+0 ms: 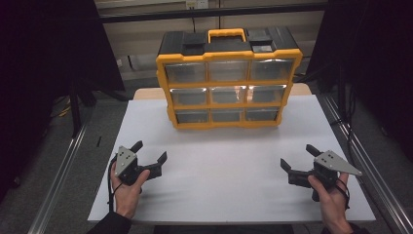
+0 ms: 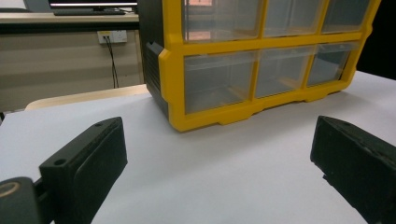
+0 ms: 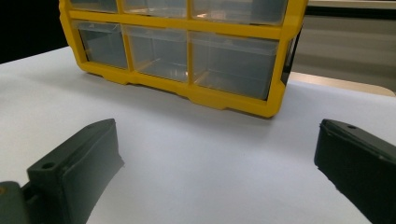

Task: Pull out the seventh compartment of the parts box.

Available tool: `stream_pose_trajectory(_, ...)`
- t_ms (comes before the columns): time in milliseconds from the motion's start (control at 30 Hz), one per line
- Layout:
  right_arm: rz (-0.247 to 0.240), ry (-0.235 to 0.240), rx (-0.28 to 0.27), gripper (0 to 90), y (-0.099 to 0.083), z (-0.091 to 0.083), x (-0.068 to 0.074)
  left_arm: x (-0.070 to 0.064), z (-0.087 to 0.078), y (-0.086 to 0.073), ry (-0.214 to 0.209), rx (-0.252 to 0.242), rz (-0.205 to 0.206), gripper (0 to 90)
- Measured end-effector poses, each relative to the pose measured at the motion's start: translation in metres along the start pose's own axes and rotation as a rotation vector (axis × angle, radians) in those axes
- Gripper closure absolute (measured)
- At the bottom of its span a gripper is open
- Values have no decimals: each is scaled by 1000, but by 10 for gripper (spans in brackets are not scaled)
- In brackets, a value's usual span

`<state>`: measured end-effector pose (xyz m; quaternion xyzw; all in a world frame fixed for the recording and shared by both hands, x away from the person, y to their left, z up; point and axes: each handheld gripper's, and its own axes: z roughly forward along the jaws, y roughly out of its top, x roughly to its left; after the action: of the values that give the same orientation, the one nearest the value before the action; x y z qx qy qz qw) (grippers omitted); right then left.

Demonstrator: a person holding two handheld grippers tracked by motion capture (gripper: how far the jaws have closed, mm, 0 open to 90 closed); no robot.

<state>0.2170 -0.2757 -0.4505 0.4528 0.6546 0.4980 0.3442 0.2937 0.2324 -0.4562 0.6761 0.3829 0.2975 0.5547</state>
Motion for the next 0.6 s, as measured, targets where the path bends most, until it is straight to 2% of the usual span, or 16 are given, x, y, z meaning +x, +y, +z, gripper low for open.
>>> stream_pose_trajectory(33, 1, -1, -1, 0, 0, 0, 1, 2, 6, -3, 3, 32, 15, 38)
stream_pose_trajectory(200, 7, -2, -3, 0, 0, 0, 0, 4, 17, 0, 9, 10, 21, 41)
stream_pose_trajectory(267, 9, -1, -2, 0, 0, 0, -1, 4, 22, 1, 9, 22, 24, 41)
stream_pose_trajectory(300, 10, 0, 0, 0, -1, 1, -1, 5, 25, 2, -2, 19, 33, 41)
stream_pose_trajectory(433, 9, 10, 3, 0, 0, 2, 0, 4, 33, 5, 7, 24, 73, 43)
stream_pose_trajectory(600, 5, 10, -5, 0, 0, 2, 0, 5, 44, 9, -9, 24, 101, 46)
